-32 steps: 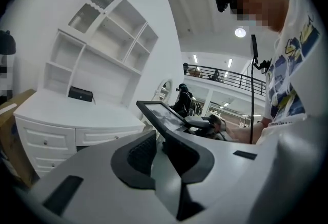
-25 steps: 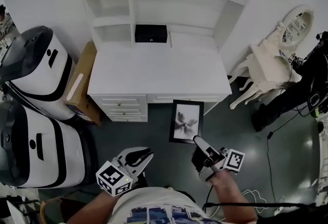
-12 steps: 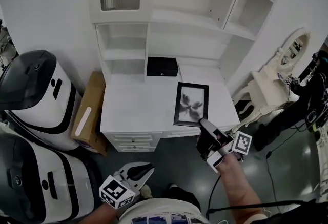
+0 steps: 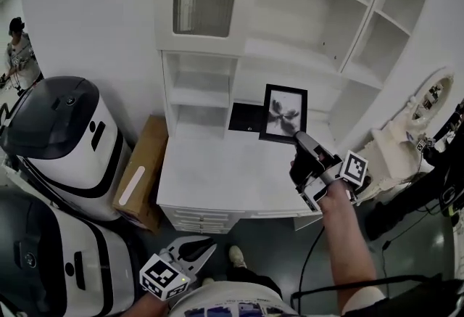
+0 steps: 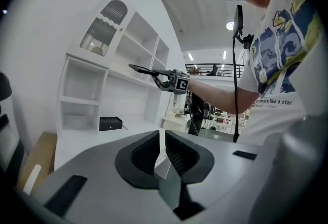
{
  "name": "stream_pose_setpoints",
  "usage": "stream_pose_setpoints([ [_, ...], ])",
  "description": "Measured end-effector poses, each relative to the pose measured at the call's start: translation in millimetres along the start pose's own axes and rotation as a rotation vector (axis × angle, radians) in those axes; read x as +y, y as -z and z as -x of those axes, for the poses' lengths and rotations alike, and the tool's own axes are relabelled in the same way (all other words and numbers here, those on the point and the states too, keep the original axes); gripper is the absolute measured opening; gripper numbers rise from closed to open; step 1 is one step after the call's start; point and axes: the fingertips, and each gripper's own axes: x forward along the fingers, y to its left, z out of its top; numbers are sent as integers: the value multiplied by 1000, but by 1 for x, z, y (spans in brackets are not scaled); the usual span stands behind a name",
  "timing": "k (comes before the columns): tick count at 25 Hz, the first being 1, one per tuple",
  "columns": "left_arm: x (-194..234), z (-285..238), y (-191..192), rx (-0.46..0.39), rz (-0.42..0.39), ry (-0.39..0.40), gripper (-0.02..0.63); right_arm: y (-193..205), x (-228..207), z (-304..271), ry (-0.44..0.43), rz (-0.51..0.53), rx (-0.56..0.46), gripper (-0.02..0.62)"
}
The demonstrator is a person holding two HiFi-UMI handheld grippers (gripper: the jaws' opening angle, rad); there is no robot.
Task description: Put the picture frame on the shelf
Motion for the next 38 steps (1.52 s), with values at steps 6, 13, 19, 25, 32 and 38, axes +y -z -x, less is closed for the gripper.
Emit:
stream_pose_setpoints([
  [6,27,-16,-14,-5,-2,-62,43,-48,0,-55,-38,15,10,86],
  [13,49,-49,-30,-11,-5,-101,43,-98,-11,-108,-48,7,6,86],
  [19,56,-75,-42,-19,-6,-114,43,-141,-17,-145,-14,51,14,86],
  [25,62,-92,-50,-12,-5,-133,43,-176,-26,-175,30,122,45,86],
  [32,67,-105,-52,4,-2,-139,43,-194,-37,-201,68,195,94,86],
  [38,63,-112,-54,3,-3,-127,43,-196,-48,-218,111,193,112,86],
])
